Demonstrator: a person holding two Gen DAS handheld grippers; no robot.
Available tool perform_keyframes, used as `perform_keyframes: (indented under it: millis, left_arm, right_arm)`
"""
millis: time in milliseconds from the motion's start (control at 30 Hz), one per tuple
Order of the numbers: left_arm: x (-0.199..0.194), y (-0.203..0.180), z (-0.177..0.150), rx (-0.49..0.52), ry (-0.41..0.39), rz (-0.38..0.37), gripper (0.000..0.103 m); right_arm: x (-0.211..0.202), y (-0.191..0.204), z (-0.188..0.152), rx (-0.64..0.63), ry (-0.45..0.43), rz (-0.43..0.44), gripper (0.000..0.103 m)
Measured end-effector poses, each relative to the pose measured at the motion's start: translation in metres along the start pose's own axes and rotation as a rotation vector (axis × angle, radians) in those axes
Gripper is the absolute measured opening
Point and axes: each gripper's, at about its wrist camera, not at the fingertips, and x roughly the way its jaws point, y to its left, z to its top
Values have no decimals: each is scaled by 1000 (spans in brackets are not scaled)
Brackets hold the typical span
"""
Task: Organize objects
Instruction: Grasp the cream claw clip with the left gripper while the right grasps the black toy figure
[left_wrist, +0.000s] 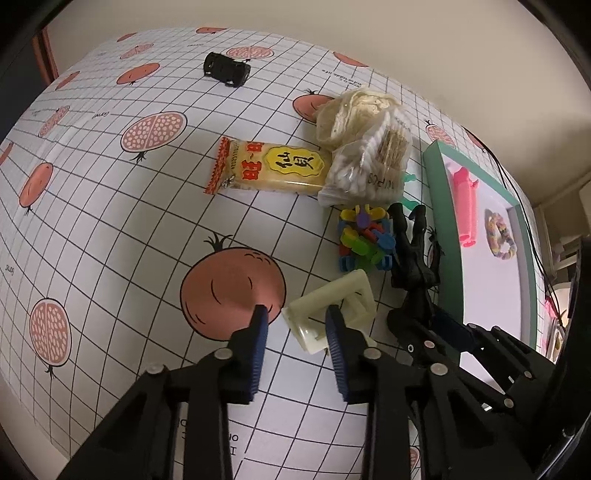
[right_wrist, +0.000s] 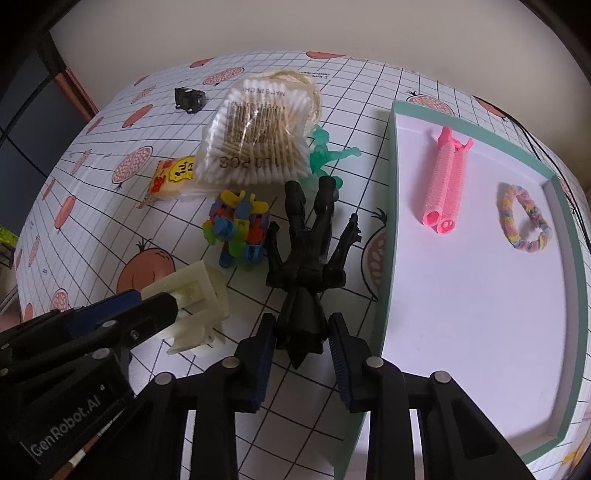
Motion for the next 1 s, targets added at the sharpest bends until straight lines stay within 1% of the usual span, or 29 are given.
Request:
perform_keyframes:
  millis: [33, 67, 167, 200, 267, 467, 700, 933, 1000]
  left_arm:
    - [0, -1, 0, 4, -1, -4, 26]
    - [0, -2, 1, 8, -3, -5, 21]
    - [-1, -4, 2, 21, -7, -2, 19]
    - [-1, -3, 3, 19, -8, -6, 15]
    - [-2, -3, 3, 11, -10, -10, 11]
    - [-3, 1, 5, 4, -12, -13, 10]
    - [-17, 3, 4, -4, -46, -18, 6]
    - [-27, 4, 6, -6, -71, -31, 4]
    - [-31, 5, 6, -9, -81, -40, 2]
  right_arm:
    - [0, -1, 0, 5, 0, 4, 31]
    - [0, -1, 0, 8, 0, 7, 31]
    - [0, -1, -1, 10, 1, 13, 31]
    - [-1, -2, -1, 10, 1, 13, 31]
    - [-1, -2, -2, 11, 1, 14, 31]
    - [-4, -8, -4, 24, -4, 27, 31]
    - [-13, -13, -4, 43, -28, 51, 30]
    - [-36, -21, -3, 57, -85, 58, 30]
    - [-37, -18, 0, 62, -98, 63, 30]
